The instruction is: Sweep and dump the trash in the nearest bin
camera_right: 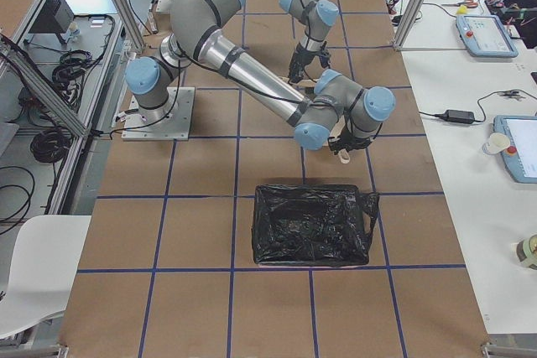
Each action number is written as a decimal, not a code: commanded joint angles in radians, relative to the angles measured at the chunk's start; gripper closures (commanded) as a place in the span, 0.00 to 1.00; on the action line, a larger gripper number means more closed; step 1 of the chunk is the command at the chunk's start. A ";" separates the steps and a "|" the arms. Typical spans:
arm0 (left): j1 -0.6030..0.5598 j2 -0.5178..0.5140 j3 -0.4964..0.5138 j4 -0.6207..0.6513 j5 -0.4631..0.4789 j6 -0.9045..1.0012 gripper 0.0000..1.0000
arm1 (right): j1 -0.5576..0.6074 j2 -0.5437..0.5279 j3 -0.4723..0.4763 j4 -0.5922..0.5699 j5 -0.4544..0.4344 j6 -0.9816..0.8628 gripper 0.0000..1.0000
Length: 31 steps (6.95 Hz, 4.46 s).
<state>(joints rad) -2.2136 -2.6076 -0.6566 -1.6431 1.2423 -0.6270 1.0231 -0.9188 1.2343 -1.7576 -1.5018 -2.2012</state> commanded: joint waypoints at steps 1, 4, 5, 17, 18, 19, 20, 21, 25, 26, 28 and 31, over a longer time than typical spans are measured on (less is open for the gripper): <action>-0.003 -0.011 0.000 0.031 -0.007 -0.003 0.81 | 0.000 0.000 0.001 0.003 0.000 0.001 0.99; -0.021 -0.006 0.002 0.032 -0.004 -0.003 0.81 | 0.000 -0.002 -0.001 0.003 -0.002 0.001 0.99; -0.021 -0.006 0.002 0.032 -0.004 -0.003 0.81 | 0.000 0.000 -0.001 0.003 0.000 0.001 0.99; -0.028 -0.032 -0.001 0.153 -0.070 0.179 0.81 | 0.000 0.000 0.001 0.004 0.000 0.001 0.99; -0.038 -0.038 -0.001 0.172 -0.075 0.188 0.81 | 0.000 0.000 -0.001 0.003 0.000 0.001 0.99; -0.046 -0.040 -0.001 0.172 -0.075 0.235 0.81 | 0.000 0.000 -0.001 0.003 0.000 0.001 0.99; -0.052 -0.040 0.000 0.172 -0.075 0.275 0.81 | 0.000 0.000 -0.001 0.004 0.000 0.001 0.99; -0.060 -0.040 0.000 0.174 -0.073 0.309 0.81 | 0.000 0.000 -0.001 0.003 0.000 0.001 0.99; -0.110 -0.028 0.000 0.172 -0.043 0.479 0.81 | 0.000 0.000 -0.003 0.004 0.002 0.001 0.99; -0.109 -0.013 0.002 0.172 -0.055 0.439 0.80 | 0.000 0.000 -0.003 0.004 0.000 0.001 0.99; -0.095 0.067 -0.011 0.158 -0.095 0.372 0.80 | 0.000 0.000 -0.004 0.004 0.002 0.001 0.99; 0.114 0.148 -0.059 0.082 -0.094 0.322 0.81 | -0.009 0.005 -0.004 0.003 0.027 0.001 0.99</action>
<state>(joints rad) -2.1853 -2.5068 -0.6908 -1.5229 1.1387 -0.2963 1.0191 -0.9166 1.2294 -1.7526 -1.4916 -2.1998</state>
